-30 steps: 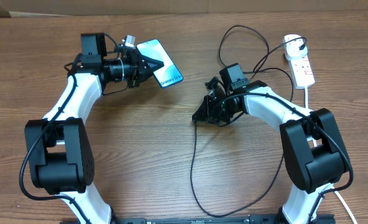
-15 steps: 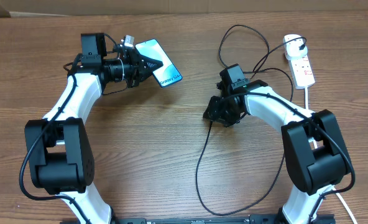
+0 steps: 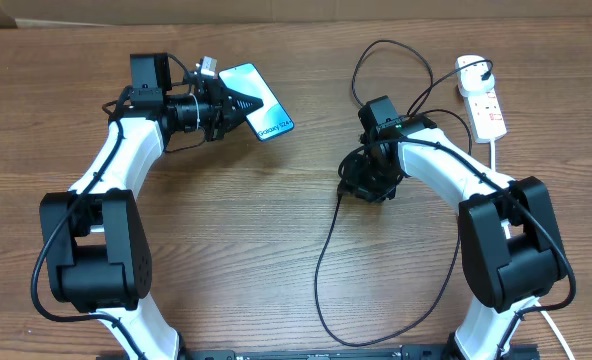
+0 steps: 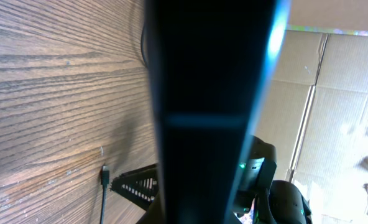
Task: Plug charger to phone and switch on socket
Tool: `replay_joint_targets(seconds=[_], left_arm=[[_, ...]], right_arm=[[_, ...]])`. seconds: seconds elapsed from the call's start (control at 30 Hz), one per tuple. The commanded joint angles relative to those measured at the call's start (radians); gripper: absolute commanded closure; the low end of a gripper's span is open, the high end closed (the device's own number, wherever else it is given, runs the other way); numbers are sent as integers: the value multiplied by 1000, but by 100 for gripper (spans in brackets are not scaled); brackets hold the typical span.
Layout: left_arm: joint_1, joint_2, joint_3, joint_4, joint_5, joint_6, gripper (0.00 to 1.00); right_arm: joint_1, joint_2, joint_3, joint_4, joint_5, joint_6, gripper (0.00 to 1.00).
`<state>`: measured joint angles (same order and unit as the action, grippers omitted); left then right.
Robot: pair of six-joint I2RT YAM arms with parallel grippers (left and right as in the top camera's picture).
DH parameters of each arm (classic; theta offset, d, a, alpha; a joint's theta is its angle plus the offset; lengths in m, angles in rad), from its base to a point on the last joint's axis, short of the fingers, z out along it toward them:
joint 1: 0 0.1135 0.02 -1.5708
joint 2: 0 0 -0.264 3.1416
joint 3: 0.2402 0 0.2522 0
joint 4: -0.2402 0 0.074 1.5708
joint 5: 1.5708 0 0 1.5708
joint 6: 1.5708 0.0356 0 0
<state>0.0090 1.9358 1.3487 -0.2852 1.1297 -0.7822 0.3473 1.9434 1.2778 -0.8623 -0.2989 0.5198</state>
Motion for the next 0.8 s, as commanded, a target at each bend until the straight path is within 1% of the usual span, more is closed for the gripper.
replay_joint_targets(seconds=[0.0, 0.1, 0.37, 0.47, 0.57, 0.77], left_arm=[[6, -11, 13, 6, 50, 20, 96], [6, -11, 13, 6, 50, 21, 96], [6, -11, 13, 6, 57, 20, 96], [6, -11, 13, 6, 69, 20, 96], [6, -11, 13, 6, 68, 20, 96], [6, -11, 13, 6, 68, 19, 96]], right_arm=[[0, 0, -10, 36, -50, 61, 61], [8, 0, -10, 46, -61, 69, 65], [51, 4, -11, 42, 33, 157, 66], [51, 4, -11, 42, 48, 165, 67], [51, 5, -20, 42, 45, 184, 73], [60, 5, -43, 57, 36, 188, 72]])
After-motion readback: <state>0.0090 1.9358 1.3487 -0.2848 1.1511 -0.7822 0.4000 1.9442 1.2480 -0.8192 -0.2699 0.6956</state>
